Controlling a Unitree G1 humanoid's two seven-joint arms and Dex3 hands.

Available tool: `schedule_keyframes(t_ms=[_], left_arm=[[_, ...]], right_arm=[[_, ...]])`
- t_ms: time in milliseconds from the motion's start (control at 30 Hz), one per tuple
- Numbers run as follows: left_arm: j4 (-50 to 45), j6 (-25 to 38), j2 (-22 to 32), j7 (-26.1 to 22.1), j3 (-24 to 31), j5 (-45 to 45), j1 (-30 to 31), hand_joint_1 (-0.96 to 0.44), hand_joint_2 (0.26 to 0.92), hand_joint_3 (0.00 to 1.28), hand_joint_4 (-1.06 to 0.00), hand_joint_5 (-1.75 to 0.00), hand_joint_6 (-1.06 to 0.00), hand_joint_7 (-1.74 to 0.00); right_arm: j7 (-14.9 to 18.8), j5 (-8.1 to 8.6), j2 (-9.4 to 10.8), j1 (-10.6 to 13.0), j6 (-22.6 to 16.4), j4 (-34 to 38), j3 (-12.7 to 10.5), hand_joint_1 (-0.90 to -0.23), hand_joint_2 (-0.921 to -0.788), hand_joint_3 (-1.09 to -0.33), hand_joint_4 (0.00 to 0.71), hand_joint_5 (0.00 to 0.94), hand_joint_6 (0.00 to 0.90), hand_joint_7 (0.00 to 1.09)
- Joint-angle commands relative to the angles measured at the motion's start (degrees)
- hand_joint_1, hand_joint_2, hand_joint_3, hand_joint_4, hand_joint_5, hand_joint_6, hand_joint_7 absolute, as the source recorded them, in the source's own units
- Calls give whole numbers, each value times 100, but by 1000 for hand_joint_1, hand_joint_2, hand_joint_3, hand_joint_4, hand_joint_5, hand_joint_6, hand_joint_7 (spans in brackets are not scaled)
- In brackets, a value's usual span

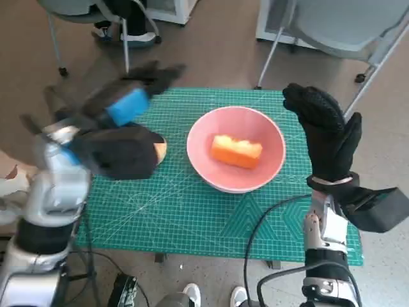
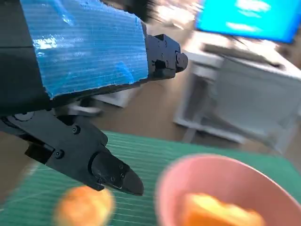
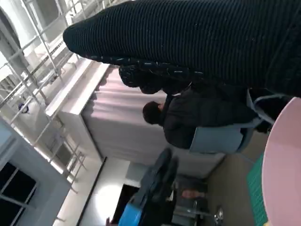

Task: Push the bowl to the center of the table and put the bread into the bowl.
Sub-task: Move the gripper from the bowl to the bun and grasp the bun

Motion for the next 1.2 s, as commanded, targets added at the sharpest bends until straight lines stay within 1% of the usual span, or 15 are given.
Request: schedule_keyframes(t_ms=[33,267,567,767,1000,1200], left_arm=[[-186,1,131,48,56,-2,222,-308,708,1,1,1,-145,-17],[-98,-9,192,31,2,-4,345,-317,705,0,1,1,-150,-15],[397,67,89,49,-279,104,162,-309,706,1,1,1,-148,-9],[1014,89,-23,92,-582,223,-108,-345,707,1,1,1,-144,-4],[2220,-5,-345,187,-1055,414,-616,-405,700,0,1,1,-136,0],[3273,-83,-577,198,-1390,541,-1081,-412,695,0,1,1,-132,0]], right_arm=[[21,-10,-9,16,47,146,19,-642,-921,-726,242,0,104,486],[104,24,-3,-88,28,307,28,-644,-921,-727,243,1,105,489],[213,45,-32,-109,29,338,35,-638,-921,-728,242,0,104,492],[276,60,-85,-98,36,354,12,-623,-921,-739,243,0,102,494],[331,96,-147,-71,66,380,-37,-619,-921,-743,246,2,100,495],[336,100,-188,-31,76,358,-63,-625,-921,-741,248,3,100,497]])
